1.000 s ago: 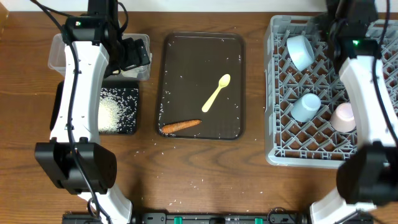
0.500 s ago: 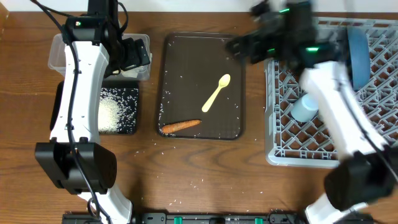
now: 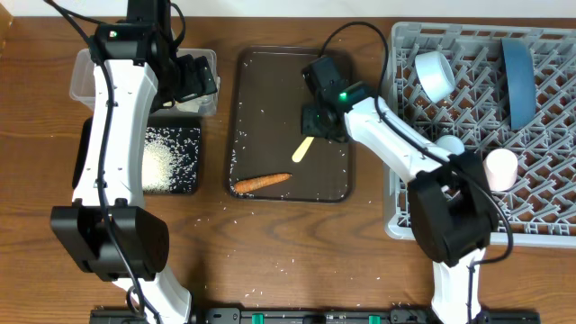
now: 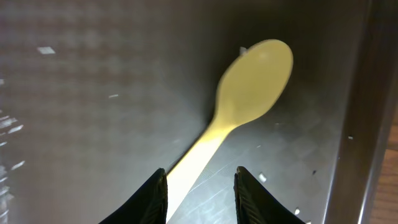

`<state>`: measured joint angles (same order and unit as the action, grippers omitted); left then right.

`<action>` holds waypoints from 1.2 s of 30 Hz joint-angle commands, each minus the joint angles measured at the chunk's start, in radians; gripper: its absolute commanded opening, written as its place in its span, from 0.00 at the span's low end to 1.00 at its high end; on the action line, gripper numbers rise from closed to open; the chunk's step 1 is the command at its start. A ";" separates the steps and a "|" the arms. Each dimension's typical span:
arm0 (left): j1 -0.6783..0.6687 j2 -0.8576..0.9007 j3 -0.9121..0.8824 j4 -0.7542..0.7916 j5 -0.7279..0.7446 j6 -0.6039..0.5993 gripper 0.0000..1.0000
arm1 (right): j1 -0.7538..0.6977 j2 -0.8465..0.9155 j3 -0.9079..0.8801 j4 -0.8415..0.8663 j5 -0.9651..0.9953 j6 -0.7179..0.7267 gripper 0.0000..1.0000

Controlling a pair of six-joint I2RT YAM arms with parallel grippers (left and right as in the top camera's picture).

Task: Sort waste into correct bins and load items into the dishwasher rack
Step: 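Grasp the yellow spoon on the dark tray with right gripper, then carry the spoon with right gripper and drop it into the rack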

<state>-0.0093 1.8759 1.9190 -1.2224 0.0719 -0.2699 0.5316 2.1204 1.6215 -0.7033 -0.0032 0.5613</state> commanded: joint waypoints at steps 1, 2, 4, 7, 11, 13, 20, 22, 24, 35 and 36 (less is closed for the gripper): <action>0.000 -0.018 0.016 -0.001 -0.002 -0.005 0.98 | 0.004 0.067 0.001 0.004 0.060 0.056 0.34; 0.000 -0.018 0.016 -0.001 -0.002 -0.005 0.98 | 0.002 0.077 0.001 0.006 0.060 0.061 0.34; 0.000 -0.018 0.016 -0.001 -0.002 -0.005 0.98 | 0.003 0.093 0.001 0.011 0.059 0.063 0.34; 0.000 -0.018 0.016 -0.001 -0.002 -0.005 0.98 | 0.003 0.109 0.001 0.016 0.059 0.063 0.34; 0.000 -0.018 0.016 -0.001 -0.002 -0.005 0.98 | 0.006 0.122 0.001 0.023 0.060 0.063 0.24; 0.000 -0.018 0.016 -0.001 -0.002 -0.005 0.98 | 0.006 0.130 0.001 0.022 0.059 0.062 0.13; 0.000 -0.018 0.016 -0.001 -0.002 -0.005 0.98 | -0.013 0.114 0.002 0.018 0.046 -0.013 0.01; 0.000 -0.018 0.016 -0.001 -0.002 -0.005 0.98 | -0.026 0.090 0.003 0.019 0.005 -0.078 0.01; 0.000 -0.018 0.016 -0.001 -0.002 -0.005 0.98 | -0.041 0.055 0.005 0.019 -0.046 -0.147 0.01; 0.000 -0.018 0.016 -0.001 -0.002 -0.005 0.98 | -0.210 -0.296 0.005 -0.087 -0.192 -0.395 0.01; 0.000 -0.018 0.016 -0.001 -0.002 -0.005 0.98 | -0.235 -0.335 0.005 -0.100 -0.191 -0.425 0.01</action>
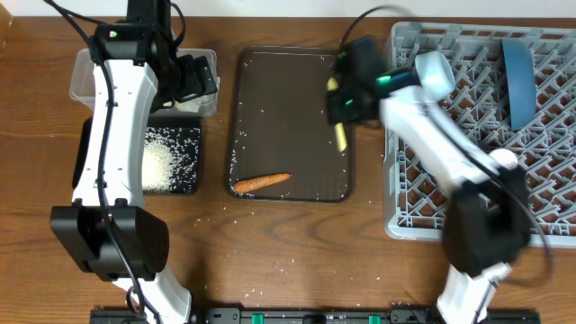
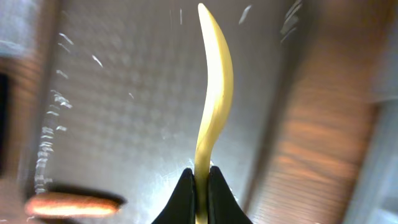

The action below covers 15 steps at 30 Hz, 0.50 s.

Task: Sort waste into correct bins and load items into the dishwasher rack
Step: 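Carry the spoon with right gripper and drop it into the rack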

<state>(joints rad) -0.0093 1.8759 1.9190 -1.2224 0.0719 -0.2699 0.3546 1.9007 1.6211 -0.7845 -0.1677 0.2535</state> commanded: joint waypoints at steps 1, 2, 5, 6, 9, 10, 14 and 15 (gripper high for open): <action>0.000 -0.018 0.016 -0.001 -0.002 -0.005 0.98 | -0.083 -0.145 0.005 -0.029 -0.019 -0.142 0.01; 0.000 -0.018 0.016 -0.001 -0.002 -0.005 0.98 | -0.105 -0.172 0.005 -0.038 -0.011 -0.161 0.01; 0.000 -0.018 0.016 -0.001 -0.002 -0.005 0.98 | -0.174 -0.225 0.005 -0.061 0.050 -0.204 0.01; 0.000 -0.018 0.016 -0.001 -0.002 -0.005 0.98 | -0.195 -0.228 0.005 -0.069 0.074 -0.206 0.01; 0.000 -0.018 0.016 -0.001 -0.002 -0.005 0.98 | -0.240 -0.217 0.000 -0.102 0.093 -0.211 0.01; 0.000 -0.018 0.016 -0.001 -0.002 -0.005 0.98 | -0.251 -0.210 -0.003 -0.113 0.093 -0.211 0.01; 0.000 -0.018 0.016 -0.001 -0.002 -0.005 0.98 | -0.278 -0.172 -0.035 -0.127 0.118 -0.211 0.01; 0.000 -0.018 0.016 -0.001 -0.002 -0.005 0.98 | -0.281 -0.164 -0.047 -0.125 0.127 -0.211 0.01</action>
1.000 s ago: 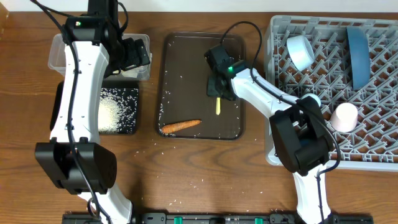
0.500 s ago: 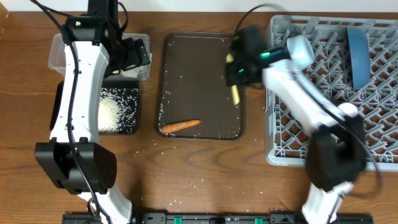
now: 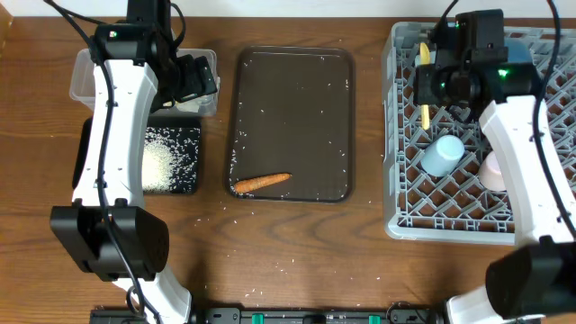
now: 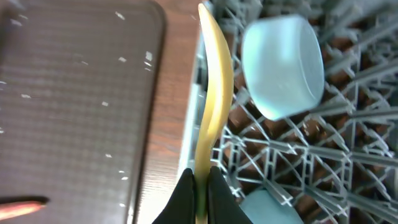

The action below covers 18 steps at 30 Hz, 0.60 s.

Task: Sort waste into correct bins and load items into the dishwasher rack
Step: 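Carry the spoon with right gripper and drop it into the rack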

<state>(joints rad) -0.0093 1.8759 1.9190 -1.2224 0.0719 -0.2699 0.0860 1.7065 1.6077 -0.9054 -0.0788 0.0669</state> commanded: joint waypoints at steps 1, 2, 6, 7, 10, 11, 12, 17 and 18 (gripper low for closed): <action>0.000 -0.018 0.016 -0.001 -0.002 -0.005 0.98 | -0.015 0.038 -0.048 0.000 0.037 -0.024 0.01; 0.000 -0.018 0.016 -0.001 -0.002 -0.005 0.98 | -0.016 0.047 -0.064 0.006 0.035 -0.024 0.01; 0.000 -0.018 0.016 -0.001 -0.002 -0.005 0.98 | -0.013 0.069 -0.122 0.035 0.025 -0.024 0.01; 0.000 -0.018 0.016 -0.001 -0.002 -0.005 0.98 | -0.013 0.071 -0.134 0.042 0.025 -0.023 0.02; 0.000 -0.018 0.016 -0.001 -0.002 -0.005 0.98 | -0.013 0.074 -0.156 0.058 0.008 -0.019 0.25; 0.000 -0.018 0.016 -0.001 -0.002 -0.005 0.98 | -0.013 0.074 -0.157 0.062 -0.001 -0.019 0.39; 0.000 -0.018 0.016 -0.001 -0.002 -0.005 0.98 | -0.013 0.074 -0.157 0.069 -0.005 -0.019 0.47; 0.000 -0.018 0.016 -0.001 -0.002 -0.005 0.98 | -0.013 0.071 -0.114 0.073 -0.072 -0.019 0.58; 0.000 -0.018 0.016 -0.001 -0.002 -0.005 0.98 | -0.013 0.071 -0.098 0.063 -0.087 -0.020 0.59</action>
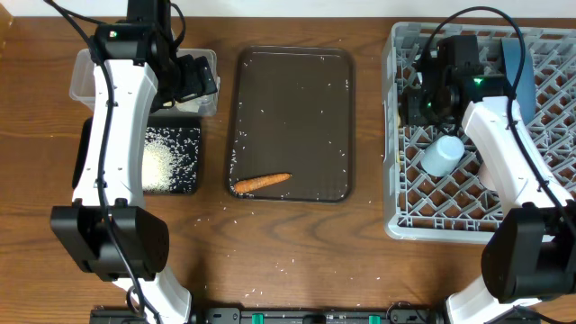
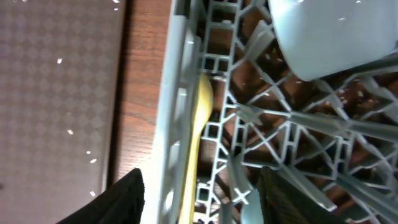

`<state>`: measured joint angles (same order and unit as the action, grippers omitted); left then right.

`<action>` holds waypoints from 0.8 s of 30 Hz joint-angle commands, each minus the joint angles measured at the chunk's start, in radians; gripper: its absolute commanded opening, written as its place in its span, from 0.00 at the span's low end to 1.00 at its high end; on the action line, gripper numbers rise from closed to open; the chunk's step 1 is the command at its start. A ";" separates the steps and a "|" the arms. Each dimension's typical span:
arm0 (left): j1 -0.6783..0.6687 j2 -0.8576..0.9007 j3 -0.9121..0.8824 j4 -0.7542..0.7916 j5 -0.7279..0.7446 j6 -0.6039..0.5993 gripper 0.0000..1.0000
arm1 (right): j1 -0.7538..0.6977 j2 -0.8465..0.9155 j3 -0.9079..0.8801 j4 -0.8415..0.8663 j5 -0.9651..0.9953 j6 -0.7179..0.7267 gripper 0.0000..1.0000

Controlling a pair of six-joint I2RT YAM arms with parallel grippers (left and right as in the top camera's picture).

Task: Sort waste into correct bins and load items into the dishwasher rack
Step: 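Carry the spoon with right gripper and drop it into the rack, then reach left gripper to the carrot on the dark tray and grasp it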

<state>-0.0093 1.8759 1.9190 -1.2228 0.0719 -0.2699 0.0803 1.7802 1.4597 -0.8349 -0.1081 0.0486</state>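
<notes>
The yellow spoon lies in the grey dishwasher rack, along the inside of its left wall. My right gripper is open just above it, one finger on each side and neither touching; in the overhead view the right gripper is over the rack's left part. A carrot lies on the dark tray. My left gripper hangs over the clear bin; its jaws are not readable.
A light-blue cup lies in the rack beside my right arm, and another cup shows close ahead. A blue plate stands at the rack's back. A black bin holds rice. Rice grains dot the tray and table.
My right gripper was shut on the spoon above the rack's left edge. Now it is open and lower, and the spoon rests in the rack against the left wall. The left arm has not moved.
My right gripper stood open around the spoon's handle on the tray. Then it was shut on the spoon, held up over the tray's right side, then over the rack. Now the spoon lies in the rack, let go. Carrot and left arm stayed put.
</notes>
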 commanded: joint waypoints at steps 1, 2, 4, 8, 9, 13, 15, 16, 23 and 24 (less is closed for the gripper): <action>0.000 -0.018 0.016 0.000 -0.002 -0.005 0.98 | -0.007 -0.003 0.068 -0.022 -0.066 -0.002 0.58; 0.000 -0.018 0.016 0.000 -0.002 -0.005 0.98 | -0.006 -0.004 0.084 -0.037 -0.069 -0.001 0.60; 0.000 -0.018 0.016 0.000 -0.002 -0.005 0.98 | -0.005 -0.006 0.121 -0.081 -0.070 -0.001 0.63; 0.000 -0.018 0.016 0.000 -0.002 -0.005 0.98 | -0.002 -0.014 0.165 -0.139 -0.084 0.016 0.99; 0.000 -0.018 0.016 0.000 -0.002 -0.005 0.98 | -0.003 -0.016 0.173 -0.147 -0.084 0.031 0.99; 0.000 -0.018 0.016 0.035 0.019 -0.055 0.98 | -0.010 -0.047 0.191 -0.186 -0.084 0.048 0.99; -0.001 -0.018 0.016 0.049 0.056 -0.105 0.98 | -0.015 -0.072 0.192 -0.204 -0.077 0.047 0.99; -0.001 -0.018 0.016 0.048 0.075 -0.114 0.98 | -0.019 -0.085 0.192 -0.214 -0.071 0.042 0.99; -0.020 -0.013 -0.011 0.013 0.182 -0.214 0.95 | -0.063 -0.166 0.192 -0.231 -0.012 0.032 0.99; -0.033 -0.013 -0.029 0.007 0.173 -0.259 0.93 | -0.070 -0.173 0.192 -0.227 -0.012 0.032 0.99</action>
<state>-0.0174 1.8759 1.9171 -1.2030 0.1936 -0.4202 0.0368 1.6447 1.6245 -1.0649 -0.1463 0.0757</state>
